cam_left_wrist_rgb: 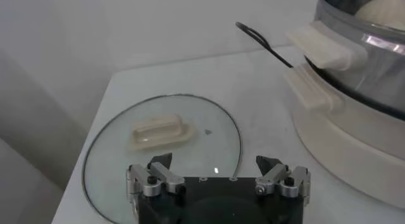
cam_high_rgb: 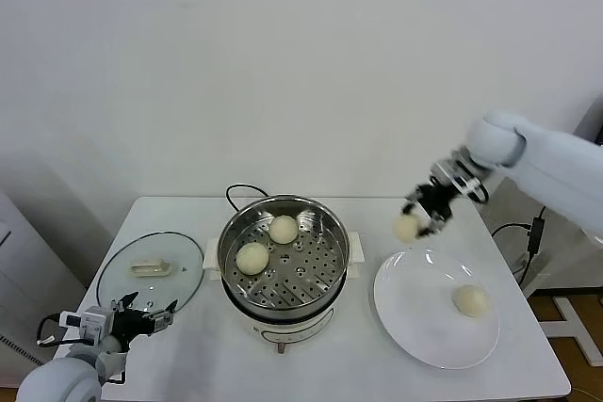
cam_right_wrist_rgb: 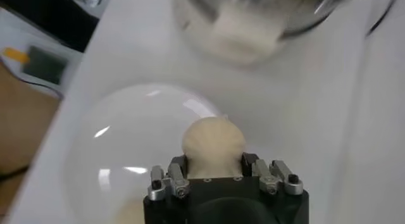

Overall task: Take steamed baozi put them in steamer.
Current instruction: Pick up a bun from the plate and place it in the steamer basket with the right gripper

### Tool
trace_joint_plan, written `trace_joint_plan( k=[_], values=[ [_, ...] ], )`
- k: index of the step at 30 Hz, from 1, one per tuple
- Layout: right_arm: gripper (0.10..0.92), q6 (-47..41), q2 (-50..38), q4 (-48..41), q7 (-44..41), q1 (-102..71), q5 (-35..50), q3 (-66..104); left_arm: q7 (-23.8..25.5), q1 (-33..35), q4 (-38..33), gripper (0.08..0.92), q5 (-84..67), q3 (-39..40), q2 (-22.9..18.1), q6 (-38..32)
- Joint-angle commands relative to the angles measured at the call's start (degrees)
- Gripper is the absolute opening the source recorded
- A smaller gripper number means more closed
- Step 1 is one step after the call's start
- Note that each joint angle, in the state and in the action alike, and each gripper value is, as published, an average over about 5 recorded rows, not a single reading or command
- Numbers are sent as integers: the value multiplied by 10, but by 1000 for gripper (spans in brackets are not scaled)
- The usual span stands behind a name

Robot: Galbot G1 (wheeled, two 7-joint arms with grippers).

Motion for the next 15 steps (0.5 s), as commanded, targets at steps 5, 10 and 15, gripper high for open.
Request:
trace_joint_plan(
  k=[5, 10, 15],
  values=[
    [519, 216, 178, -26, 0, 38, -2, 14, 0, 2, 1, 823, -1, -1, 1, -3],
    [525, 287, 197, 9, 4, 10, -54, 21, 1, 2, 1, 823, -1, -2, 1, -4],
    [526, 330, 206, 54, 12, -14, -96, 23, 1, 2, 3, 823, -1, -2, 1, -6]
  ],
)
